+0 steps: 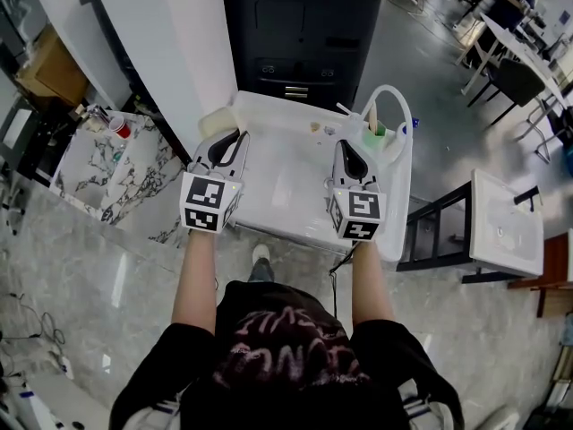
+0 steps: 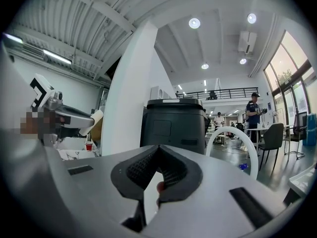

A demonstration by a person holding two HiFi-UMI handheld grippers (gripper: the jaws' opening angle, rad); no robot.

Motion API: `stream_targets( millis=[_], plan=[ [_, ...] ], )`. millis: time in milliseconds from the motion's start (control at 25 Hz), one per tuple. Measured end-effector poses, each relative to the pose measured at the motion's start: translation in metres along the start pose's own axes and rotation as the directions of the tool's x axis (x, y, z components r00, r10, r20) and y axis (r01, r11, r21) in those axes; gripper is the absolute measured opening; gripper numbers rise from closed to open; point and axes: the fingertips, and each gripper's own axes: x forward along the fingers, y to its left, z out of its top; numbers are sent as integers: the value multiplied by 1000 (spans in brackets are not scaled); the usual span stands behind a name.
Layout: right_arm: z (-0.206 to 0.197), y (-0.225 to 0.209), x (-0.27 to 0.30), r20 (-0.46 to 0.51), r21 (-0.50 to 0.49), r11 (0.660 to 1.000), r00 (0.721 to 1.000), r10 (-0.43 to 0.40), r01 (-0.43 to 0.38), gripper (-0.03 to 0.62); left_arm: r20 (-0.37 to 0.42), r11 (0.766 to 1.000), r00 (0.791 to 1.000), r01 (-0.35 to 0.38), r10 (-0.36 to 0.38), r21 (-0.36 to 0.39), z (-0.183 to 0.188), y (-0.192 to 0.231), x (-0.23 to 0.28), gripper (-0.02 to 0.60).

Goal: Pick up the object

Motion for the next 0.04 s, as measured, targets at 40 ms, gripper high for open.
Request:
stream_targets(
  millis=[40],
  plan=[
    [0,1,-1,1,0,1000,1000,1,-1,14,0,1000,1000,-1,1,0,0,-1,-1,40]
  ],
)
